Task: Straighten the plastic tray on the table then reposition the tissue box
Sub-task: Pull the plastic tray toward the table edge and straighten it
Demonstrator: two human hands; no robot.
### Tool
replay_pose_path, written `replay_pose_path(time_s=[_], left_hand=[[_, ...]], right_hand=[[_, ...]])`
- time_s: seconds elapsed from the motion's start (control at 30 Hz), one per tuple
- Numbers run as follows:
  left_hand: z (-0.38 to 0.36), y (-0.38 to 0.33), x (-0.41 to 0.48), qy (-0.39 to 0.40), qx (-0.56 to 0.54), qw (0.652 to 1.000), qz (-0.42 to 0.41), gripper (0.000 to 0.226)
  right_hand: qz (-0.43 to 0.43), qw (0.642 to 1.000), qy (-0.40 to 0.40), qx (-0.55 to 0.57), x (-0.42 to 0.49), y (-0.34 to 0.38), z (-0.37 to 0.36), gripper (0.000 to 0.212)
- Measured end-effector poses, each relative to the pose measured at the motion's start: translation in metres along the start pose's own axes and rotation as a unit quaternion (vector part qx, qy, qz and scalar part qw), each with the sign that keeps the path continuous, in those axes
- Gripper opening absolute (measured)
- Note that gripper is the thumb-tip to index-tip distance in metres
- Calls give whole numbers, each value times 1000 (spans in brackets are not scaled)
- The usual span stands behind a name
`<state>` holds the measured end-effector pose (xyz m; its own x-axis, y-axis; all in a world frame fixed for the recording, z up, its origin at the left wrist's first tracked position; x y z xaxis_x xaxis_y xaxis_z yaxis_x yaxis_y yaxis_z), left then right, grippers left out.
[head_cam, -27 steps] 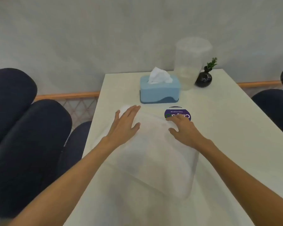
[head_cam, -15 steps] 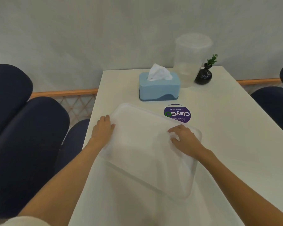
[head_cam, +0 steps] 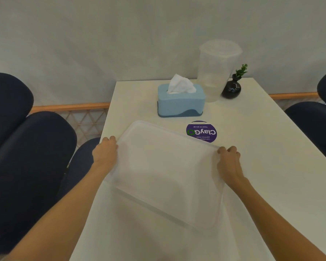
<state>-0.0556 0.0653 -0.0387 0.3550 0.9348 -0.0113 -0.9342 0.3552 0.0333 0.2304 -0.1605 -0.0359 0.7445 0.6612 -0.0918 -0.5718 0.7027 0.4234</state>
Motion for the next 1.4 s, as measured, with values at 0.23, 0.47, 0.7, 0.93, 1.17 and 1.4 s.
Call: replay_pose_path(time_s=[0.23, 0.47, 0.7, 0.93, 1.17, 1.4], left_hand=[[0, 9, -11, -3, 13, 1000, 17, 29], [1, 28, -28, 7, -36, 997, 67, 29], [-2, 43, -51, 20, -108, 987, 116, 27], [6, 48, -32, 18, -141, 980, 143, 24], [11, 45, -3, 21, -139, 980, 142, 24], [3, 44, 3, 22, -137, 981, 134, 21]], right_hand=[[-49, 985, -21, 162, -9, -7, 1, 49], [-60, 990, 11, 128, -19, -7, -8, 23], [8, 996, 11, 91, 31, 32, 11, 16], [6, 994, 27, 109, 76, 59, 6, 27], [18, 995, 26, 97, 91, 62, -5, 17], [25, 997, 20, 77, 93, 61, -14, 19]])
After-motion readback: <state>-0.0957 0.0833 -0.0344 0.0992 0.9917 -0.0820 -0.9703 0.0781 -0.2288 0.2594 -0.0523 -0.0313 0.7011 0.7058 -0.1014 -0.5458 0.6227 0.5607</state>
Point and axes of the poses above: each hand's wrist, its own x-axis towards the middle knuckle, its own z-axis out of the back of the hand, y = z × x, the point moved 2 cm from there along x, towards the middle knuckle, and after that the axes turned 5 degrees about x, right-handed, at the moved point
